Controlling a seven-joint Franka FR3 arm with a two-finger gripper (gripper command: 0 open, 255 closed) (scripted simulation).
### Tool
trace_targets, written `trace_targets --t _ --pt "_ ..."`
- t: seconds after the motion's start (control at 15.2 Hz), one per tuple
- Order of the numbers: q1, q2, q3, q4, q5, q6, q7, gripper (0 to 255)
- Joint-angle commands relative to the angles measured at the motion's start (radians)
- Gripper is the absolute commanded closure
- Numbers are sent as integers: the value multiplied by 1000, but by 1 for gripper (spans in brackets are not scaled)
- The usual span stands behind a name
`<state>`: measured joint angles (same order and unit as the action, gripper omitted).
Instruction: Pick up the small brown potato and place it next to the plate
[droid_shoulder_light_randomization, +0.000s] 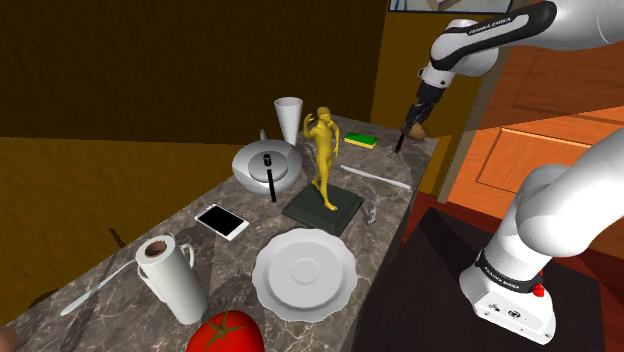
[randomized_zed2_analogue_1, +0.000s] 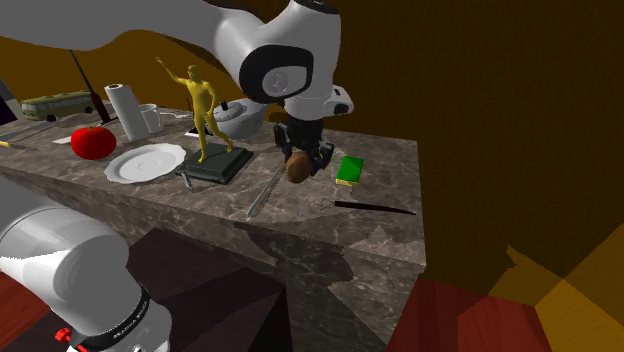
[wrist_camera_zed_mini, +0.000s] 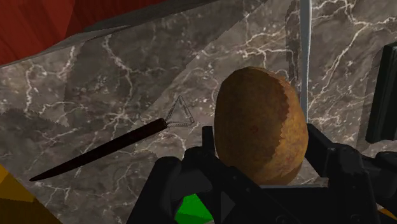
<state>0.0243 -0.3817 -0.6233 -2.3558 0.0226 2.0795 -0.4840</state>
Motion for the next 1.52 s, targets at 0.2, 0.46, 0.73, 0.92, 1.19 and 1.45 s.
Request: trace_targets --t 0.2,0.46,0.73,0.92,1.19,1.45 --pt "-9 -137 128 -131 -33 14 153 255" --pt "1 -222 223 -216 -27 25 261 255" --pt "26 -290 317 -284 -1 34 366 255" --pt "54 -330 389 -323 27 42 446 255" --pt "103 -362 485 -357 74 57 552 255" --pt "159 -369 582 -370 126 77 659 255"
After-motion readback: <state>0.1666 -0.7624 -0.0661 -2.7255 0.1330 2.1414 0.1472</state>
